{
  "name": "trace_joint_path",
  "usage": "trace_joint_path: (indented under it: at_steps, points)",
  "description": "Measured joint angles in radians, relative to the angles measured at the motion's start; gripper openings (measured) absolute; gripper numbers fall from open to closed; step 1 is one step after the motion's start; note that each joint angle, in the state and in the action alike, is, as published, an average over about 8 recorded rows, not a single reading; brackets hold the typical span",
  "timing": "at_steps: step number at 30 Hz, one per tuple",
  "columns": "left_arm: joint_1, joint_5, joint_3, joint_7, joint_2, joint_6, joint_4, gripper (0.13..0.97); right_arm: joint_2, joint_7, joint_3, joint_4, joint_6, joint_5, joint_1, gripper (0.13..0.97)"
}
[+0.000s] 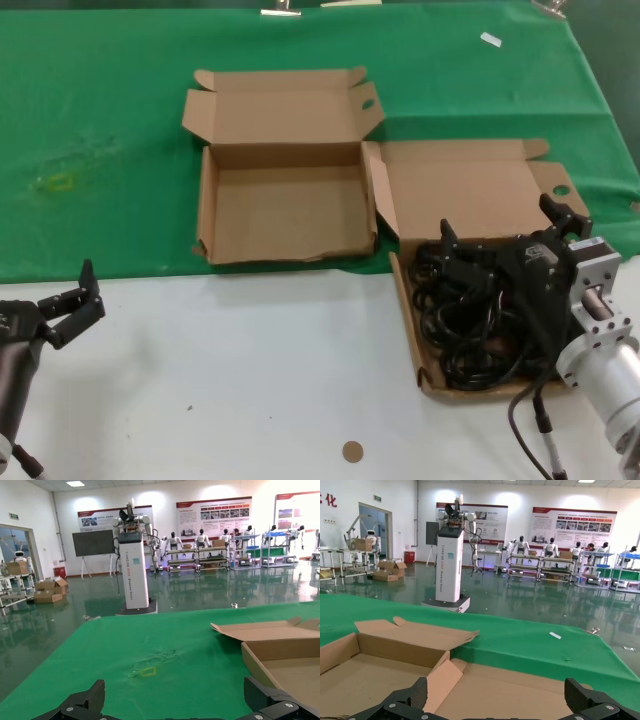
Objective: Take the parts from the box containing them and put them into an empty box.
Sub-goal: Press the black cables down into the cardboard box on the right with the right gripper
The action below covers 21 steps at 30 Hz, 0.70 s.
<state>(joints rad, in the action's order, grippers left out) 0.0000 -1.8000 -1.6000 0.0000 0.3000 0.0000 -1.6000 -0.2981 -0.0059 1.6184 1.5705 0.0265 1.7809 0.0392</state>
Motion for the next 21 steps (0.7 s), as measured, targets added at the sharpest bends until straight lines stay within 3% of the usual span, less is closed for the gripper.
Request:
trace_joint_path:
  at_steps: [21]
  points:
    - [0.0,0.0,0.0,0.0,0.0,0.0,0.0,0.966,0.0,0.0,0.0,0.0,0.0,0.0,0.0,0.966]
